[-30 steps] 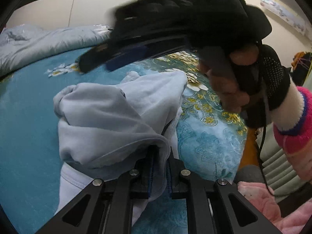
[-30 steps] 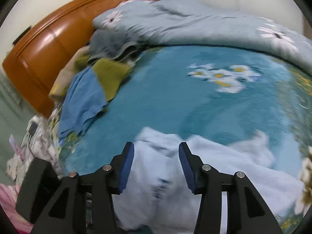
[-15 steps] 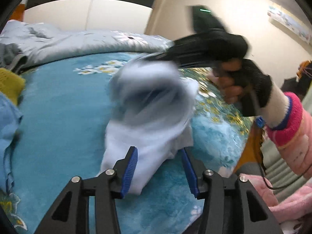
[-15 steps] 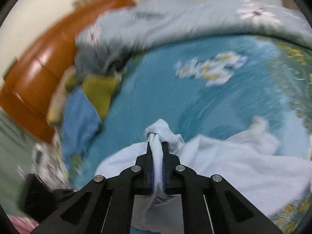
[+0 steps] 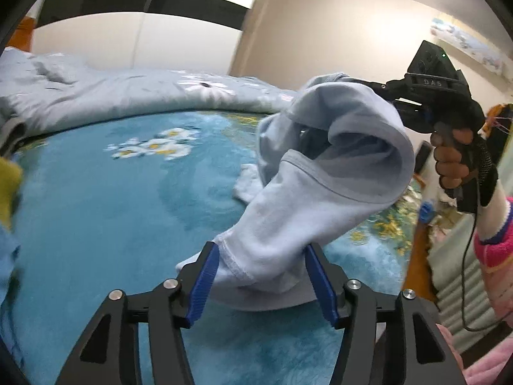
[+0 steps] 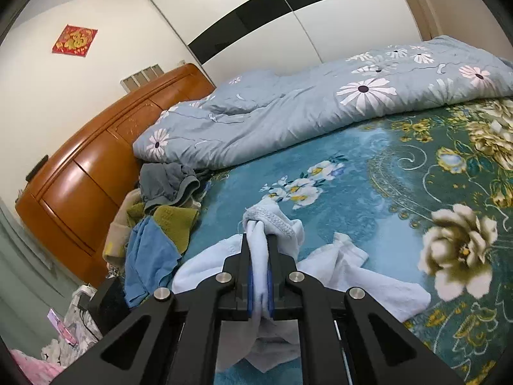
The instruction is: Fold clothes
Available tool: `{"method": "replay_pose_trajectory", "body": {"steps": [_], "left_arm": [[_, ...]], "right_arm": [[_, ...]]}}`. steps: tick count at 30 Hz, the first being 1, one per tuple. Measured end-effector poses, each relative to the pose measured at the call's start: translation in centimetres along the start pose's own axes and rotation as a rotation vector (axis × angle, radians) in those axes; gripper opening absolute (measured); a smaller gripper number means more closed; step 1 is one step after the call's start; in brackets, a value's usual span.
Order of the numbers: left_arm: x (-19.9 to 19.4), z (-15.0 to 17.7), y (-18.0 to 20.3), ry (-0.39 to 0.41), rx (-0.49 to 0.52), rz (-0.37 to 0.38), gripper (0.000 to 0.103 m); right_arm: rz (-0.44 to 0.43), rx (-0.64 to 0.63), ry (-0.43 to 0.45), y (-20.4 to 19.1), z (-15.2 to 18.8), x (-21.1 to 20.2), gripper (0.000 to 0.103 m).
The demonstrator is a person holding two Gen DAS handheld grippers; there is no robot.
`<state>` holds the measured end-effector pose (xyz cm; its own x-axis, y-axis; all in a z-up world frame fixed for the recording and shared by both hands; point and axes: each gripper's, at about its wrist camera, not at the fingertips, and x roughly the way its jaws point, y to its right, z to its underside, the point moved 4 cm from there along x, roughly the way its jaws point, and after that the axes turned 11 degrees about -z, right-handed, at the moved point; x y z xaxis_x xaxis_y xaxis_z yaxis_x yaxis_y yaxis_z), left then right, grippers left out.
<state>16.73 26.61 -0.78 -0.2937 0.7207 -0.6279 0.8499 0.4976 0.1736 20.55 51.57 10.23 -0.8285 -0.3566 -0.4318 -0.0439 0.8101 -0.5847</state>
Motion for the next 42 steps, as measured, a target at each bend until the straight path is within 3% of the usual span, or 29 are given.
{"method": "replay_pose_trajectory", "body": {"steps": [6, 12, 18, 24, 27, 30, 32, 33, 34, 38, 42], "left_arm": [[1.6, -0.1, 1.9, -0.033, 0.06, 0.035, 0.064], [3.2, 0.0, 3.8, -0.067, 0.119, 0.064, 0.064], [4.8, 0.1, 5.7, -0.101, 0.178, 0.094, 0.065], [5.5, 1.0, 7.5, -0.129, 0.232, 0.102, 0.065], [5.7, 1.6, 8.0, -0.139, 0.254, 0.095, 0.065], [5.9, 2.0, 8.4, -0.147, 0.269, 0.082, 0.065], [6.0, 2.3, 8.5, -0.151, 0.277, 0.07, 0.065], [6.0, 2.3, 8.5, -0.152, 0.281, 0.065, 0.065], [5.9, 2.4, 8.6, -0.151, 0.283, 0.06, 0.065], [5.9, 2.6, 8.6, -0.154, 0.285, 0.039, 0.065], [5.6, 3.0, 8.3, -0.162, 0.291, 0.003, 0.065]], "right_arm": [[0.05, 0.04, 0.002, 2.9, 1.5, -2.2, 0.007], [0.163, 0.188, -0.02, 9.8, 5.8, -3.8, 0.007], [0.202, 0.346, -0.045, 15.4, 9.3, -4.3, 0.008], [0.302, 0.297, -0.053, 16.1, 9.6, -5.9, 0.02], [0.364, 0.281, -0.037, 16.1, 9.5, -7.6, 0.021], [0.302, 0.246, -0.04, 14.2, 9.4, -7.6, 0.022], [0.251, 0.211, -0.054, 12.5, 9.4, -6.9, 0.036], [0.23, 0.195, -0.061, 11.7, 9.4, -6.4, 0.052], [0.209, 0.178, -0.067, 10.8, 9.4, -5.9, 0.057], [0.19, 0.121, -0.132, 8.7, 9.9, -3.1, 0.057], [0.244, 0.117, -0.171, 8.8, 10.7, -1.4, 0.057]]}}
